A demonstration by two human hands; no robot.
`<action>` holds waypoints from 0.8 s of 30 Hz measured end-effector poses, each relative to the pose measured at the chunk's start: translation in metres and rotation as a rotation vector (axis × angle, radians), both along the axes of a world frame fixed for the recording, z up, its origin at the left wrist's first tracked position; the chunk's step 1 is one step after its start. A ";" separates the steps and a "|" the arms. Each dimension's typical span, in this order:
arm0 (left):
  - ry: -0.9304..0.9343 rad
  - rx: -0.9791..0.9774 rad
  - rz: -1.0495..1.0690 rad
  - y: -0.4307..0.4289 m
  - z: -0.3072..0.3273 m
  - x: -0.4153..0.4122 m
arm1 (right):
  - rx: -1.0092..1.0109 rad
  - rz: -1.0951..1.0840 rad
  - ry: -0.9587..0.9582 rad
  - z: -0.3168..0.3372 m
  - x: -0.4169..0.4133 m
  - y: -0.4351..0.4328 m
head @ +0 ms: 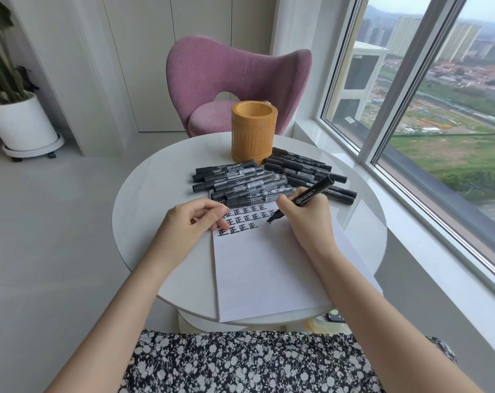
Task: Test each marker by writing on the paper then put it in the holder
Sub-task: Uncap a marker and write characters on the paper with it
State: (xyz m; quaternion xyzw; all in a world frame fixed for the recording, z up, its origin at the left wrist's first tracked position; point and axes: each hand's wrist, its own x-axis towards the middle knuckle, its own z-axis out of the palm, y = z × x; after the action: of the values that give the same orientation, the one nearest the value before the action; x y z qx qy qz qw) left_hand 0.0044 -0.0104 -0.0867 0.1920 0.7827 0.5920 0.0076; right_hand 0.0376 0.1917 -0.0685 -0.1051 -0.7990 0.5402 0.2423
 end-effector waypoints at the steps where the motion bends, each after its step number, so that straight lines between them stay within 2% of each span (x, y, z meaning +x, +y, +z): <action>1: 0.000 0.001 -0.002 0.000 0.000 0.000 | 0.007 -0.001 -0.001 0.000 0.000 0.000; 24: -0.003 0.002 0.000 0.000 -0.001 0.000 | 0.013 0.018 -0.010 0.000 0.001 -0.001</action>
State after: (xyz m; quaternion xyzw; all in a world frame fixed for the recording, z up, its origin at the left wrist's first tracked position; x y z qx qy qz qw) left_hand 0.0046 -0.0106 -0.0873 0.1911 0.7820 0.5932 0.0088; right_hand 0.0386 0.1908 -0.0685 -0.0991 -0.8046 0.5366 0.2343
